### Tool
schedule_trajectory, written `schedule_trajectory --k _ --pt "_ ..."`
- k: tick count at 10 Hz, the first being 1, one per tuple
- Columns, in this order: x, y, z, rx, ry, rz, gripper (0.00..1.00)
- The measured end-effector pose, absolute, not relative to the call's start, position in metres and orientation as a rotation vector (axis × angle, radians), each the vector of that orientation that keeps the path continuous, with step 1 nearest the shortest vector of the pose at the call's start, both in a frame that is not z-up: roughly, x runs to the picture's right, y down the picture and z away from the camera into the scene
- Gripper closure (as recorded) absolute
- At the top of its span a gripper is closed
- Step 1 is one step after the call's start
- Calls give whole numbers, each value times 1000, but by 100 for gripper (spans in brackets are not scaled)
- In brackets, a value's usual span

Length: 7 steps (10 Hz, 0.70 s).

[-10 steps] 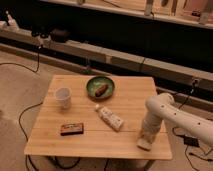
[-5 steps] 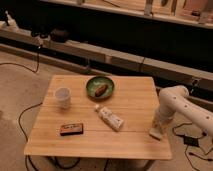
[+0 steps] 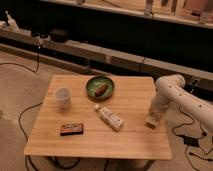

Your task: Wipe the white sponge on the table

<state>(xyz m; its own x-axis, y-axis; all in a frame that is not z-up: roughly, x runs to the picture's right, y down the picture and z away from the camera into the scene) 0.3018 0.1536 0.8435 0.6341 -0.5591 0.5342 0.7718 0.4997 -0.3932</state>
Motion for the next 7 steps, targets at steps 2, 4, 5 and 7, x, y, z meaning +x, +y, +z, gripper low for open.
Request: schedule_trajectory --k 2,4,5,7 --pt "281 142 845 -623 -376 -860 70" --pt "249 138 841 -597 -402 -924 70" --pt "239 138 839 -590 -410 -945 70" --pt "216 142 832 -578 -431 -998 70"
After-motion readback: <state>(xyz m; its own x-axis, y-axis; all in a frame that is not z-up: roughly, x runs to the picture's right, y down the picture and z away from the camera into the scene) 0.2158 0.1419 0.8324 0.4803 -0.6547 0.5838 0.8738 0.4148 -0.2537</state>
